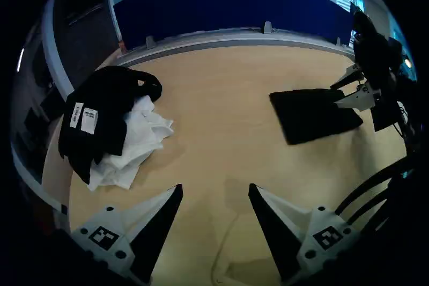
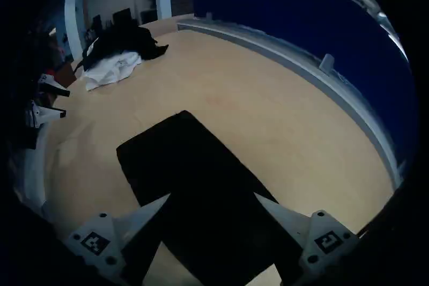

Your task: Fold towel

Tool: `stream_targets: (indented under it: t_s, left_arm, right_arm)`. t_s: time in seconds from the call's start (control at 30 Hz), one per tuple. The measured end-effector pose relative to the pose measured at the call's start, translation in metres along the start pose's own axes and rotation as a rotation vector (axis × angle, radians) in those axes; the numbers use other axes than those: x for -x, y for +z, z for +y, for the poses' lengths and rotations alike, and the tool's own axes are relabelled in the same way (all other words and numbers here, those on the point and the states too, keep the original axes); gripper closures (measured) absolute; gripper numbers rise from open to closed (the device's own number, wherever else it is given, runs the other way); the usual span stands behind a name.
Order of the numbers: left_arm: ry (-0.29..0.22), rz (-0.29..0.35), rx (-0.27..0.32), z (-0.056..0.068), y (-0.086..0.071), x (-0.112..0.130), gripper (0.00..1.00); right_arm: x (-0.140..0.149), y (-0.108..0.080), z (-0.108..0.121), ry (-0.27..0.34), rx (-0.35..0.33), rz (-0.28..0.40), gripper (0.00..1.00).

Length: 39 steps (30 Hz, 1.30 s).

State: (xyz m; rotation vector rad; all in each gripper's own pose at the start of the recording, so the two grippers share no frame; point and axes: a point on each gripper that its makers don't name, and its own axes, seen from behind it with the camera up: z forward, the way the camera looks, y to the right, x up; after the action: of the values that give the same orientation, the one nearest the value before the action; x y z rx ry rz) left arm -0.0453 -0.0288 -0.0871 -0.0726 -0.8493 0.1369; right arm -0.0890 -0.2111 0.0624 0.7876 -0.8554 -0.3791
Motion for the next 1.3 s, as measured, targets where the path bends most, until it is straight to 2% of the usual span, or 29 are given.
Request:
stream_targets:
  t_s: [0.27, 0.57, 0.87, 0.9, 0.97, 1.23, 1.3]
  left_arm:
    - [0.017, 0.005, 0.012, 0.008, -0.003, -0.005, 0.09]
    - [0.027, 0.005, 0.013, 0.011, -0.005, -0.004, 0.09]
    - [0.037, 0.006, 0.017, 0.016, -0.007, -0.004, 0.09]
    - [0.038, 0.006, 0.017, 0.017, -0.007, -0.005, 0.09]
    - [0.04, 0.006, 0.017, 0.018, -0.008, -0.006, 0.09]
    - [0.04, 0.007, 0.017, 0.018, -0.011, -0.005, 0.09]
    - [0.04, 0.007, 0.016, 0.018, -0.011, -0.004, 0.09]
  right_arm:
    - [0.044, -0.03, 0.012, 0.051, 0.036, -0.025, 0.0]
    - [0.097, -0.06, 0.02, 0.078, 0.07, -0.075, 0.0]
    - [0.124, -0.066, 0.021, 0.079, 0.071, -0.113, 0.02]
    - [0.126, -0.066, 0.021, 0.077, 0.069, -0.117, 0.05]
    - [0.129, -0.065, 0.019, 0.072, 0.064, -0.127, 0.18]
    - [0.137, -0.06, 0.017, 0.085, 0.045, -0.145, 0.56]
    - [0.138, -0.06, 0.016, 0.09, 0.041, -0.144, 0.63]
